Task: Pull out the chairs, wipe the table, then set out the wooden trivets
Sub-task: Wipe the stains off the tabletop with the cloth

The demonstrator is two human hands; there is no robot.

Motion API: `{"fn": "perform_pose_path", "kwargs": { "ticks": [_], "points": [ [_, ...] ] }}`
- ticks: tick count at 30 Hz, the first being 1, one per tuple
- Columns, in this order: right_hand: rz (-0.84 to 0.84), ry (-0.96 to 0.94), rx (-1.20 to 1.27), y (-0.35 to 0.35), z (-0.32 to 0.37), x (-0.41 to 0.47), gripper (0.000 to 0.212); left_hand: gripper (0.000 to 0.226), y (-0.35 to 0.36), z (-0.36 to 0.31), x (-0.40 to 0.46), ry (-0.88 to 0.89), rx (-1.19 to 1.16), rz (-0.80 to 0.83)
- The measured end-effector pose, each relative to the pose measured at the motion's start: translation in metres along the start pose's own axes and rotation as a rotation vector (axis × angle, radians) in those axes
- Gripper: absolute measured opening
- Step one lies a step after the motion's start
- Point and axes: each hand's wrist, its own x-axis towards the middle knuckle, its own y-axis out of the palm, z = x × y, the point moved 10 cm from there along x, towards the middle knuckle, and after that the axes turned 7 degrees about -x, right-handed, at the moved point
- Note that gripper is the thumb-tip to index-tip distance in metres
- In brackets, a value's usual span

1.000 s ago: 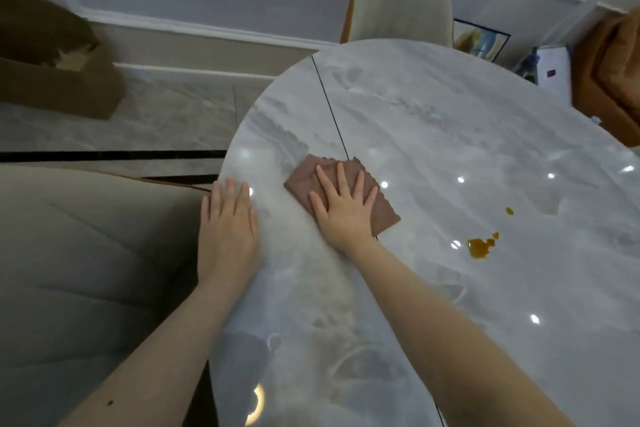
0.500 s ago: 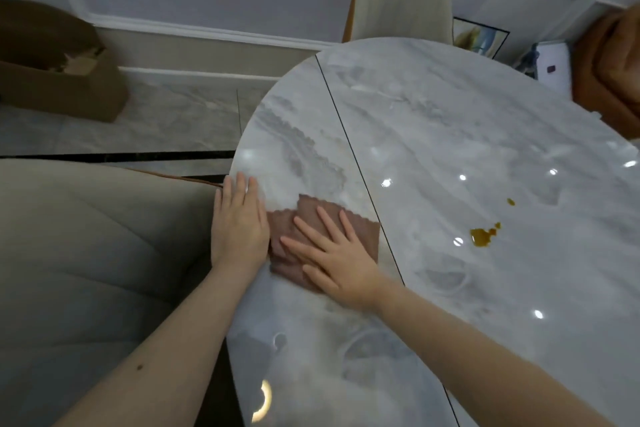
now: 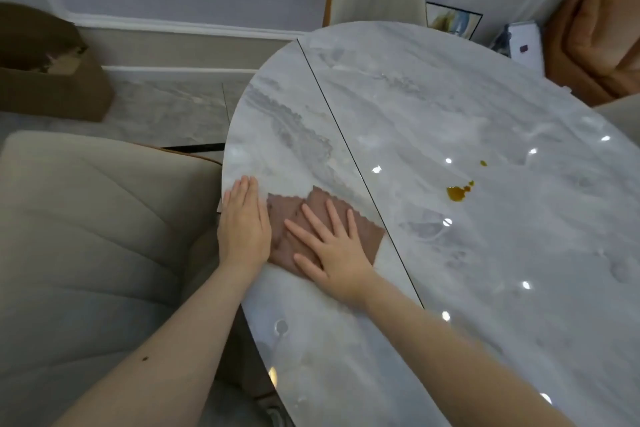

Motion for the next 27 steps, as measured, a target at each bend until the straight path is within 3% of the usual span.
{"fn": "perform_pose_path", "kwargs": {
  "ticks": [4, 7, 10, 14, 16, 22, 27],
  "points": [
    [0.043, -0.158, -0.046, 0.008, -0.023, -0.065, 0.055, 0.047, 0.008, -0.001, -0.005, 0.031, 0.123, 0.038],
    [0.074, 0.118, -0.010, 0.005, -0.078, -0.038, 0.059, 0.047, 0.011, -0.003, -0.007, 0.061, 0.186, 0.054],
    [0.009, 0.414, 0.055, -0.001, -0.085, -0.009, 0.070, 0.048, 0.011, -0.006, -0.008, 0.080, 0.222, 0.051],
    [-0.011, 0.092, 0.076, 0.002, -0.030, -0.035, 0.055, 0.047, 0.009, -0.013, -0.007, 0.079, 0.256, 0.032],
    [-0.014, 0.093, 0.079, 0.006, -0.049, -0.070, 0.052, 0.049, 0.020, -0.030, -0.007, 0.101, 0.243, 0.056],
    [0.059, 0.697, 0.025, 0.010, -0.182, -0.146, 0.069, 0.060, 0.100, -0.128, -0.009, 0.317, 0.171, 0.294],
    [0.113, 0.957, 0.085, 0.019, -0.219, -0.167, 0.071, 0.095, 0.166, -0.167, 0.006, 0.342, 0.287, 0.479]
  ]
}}
